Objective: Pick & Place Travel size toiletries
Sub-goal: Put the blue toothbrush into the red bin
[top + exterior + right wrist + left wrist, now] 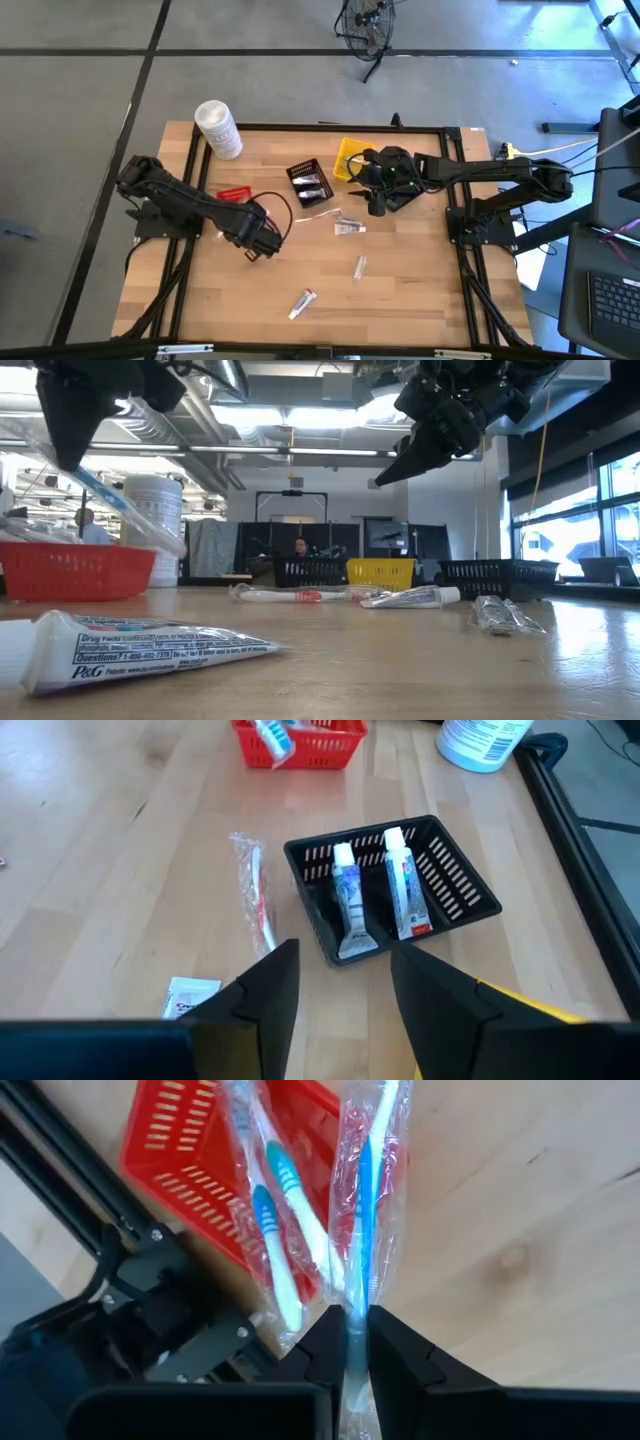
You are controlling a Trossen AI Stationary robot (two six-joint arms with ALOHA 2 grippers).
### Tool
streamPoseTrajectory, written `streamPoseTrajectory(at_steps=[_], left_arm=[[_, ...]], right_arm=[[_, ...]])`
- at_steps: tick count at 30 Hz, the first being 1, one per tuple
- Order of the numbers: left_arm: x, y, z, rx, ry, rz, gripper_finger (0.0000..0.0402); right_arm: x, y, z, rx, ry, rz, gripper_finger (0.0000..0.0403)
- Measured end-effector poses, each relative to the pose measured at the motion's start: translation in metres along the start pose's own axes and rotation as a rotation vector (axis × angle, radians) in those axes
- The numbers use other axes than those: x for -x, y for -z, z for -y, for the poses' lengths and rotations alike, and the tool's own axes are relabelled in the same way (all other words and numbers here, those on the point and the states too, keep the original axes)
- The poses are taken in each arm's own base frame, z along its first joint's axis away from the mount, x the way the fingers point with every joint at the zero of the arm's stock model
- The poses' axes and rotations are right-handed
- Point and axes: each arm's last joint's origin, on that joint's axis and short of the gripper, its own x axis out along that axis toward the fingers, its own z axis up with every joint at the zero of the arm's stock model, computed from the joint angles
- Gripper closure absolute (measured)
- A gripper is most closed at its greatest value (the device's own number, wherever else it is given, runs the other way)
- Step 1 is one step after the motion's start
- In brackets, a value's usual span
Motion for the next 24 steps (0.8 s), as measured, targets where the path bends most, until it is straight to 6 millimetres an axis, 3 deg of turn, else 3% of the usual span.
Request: streamPoseTrajectory(at_steps=[10, 16, 24], left_arm=[[0.013, 0.005, -0.011, 0.045, 0.011, 0.057, 0.0375], [0.016, 0.013, -0.016, 0.220, 0.051, 0.021, 0.0375], [-0.002, 0.020, -0.017, 0.520, -0.020, -0.061, 0.0375]], right_arm=[[0.000, 0.000, 0.000, 0.001, 0.000, 0.000, 0.0252], [0.000, 0.000, 0.000, 0.001, 0.000, 0.002, 0.0262], [0.000, 0.000, 0.000, 0.001, 0.001, 0.003, 0.0268]])
